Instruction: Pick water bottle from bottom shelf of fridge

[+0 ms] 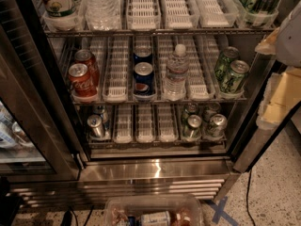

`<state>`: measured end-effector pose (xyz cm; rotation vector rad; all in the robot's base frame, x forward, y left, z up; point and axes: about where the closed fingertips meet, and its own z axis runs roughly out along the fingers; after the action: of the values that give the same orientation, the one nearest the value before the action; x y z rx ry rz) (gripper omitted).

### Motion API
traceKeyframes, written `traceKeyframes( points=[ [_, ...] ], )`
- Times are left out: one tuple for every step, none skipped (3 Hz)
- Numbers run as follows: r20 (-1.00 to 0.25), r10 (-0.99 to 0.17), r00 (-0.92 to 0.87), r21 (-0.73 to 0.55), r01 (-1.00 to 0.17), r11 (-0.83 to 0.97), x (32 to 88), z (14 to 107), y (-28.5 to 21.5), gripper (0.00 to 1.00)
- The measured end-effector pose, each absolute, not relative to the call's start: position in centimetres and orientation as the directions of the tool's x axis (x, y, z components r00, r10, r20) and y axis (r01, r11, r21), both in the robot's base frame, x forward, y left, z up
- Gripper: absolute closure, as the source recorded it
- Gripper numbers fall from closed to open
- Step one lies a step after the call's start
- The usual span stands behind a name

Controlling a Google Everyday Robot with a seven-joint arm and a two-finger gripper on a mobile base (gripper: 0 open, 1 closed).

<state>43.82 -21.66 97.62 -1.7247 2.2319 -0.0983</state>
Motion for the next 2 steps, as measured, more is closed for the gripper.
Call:
traceKeyframes(
  points=[
    [-0.207,-0.953,-0.222,-0.245,-0.931,0.27,43.8,97.6,-21.7,0.0],
    [-0.258,-0.936,-0.239,-0.216,-0.93,0.297,43.9,96.2,-20.8,0.0]
  ],
)
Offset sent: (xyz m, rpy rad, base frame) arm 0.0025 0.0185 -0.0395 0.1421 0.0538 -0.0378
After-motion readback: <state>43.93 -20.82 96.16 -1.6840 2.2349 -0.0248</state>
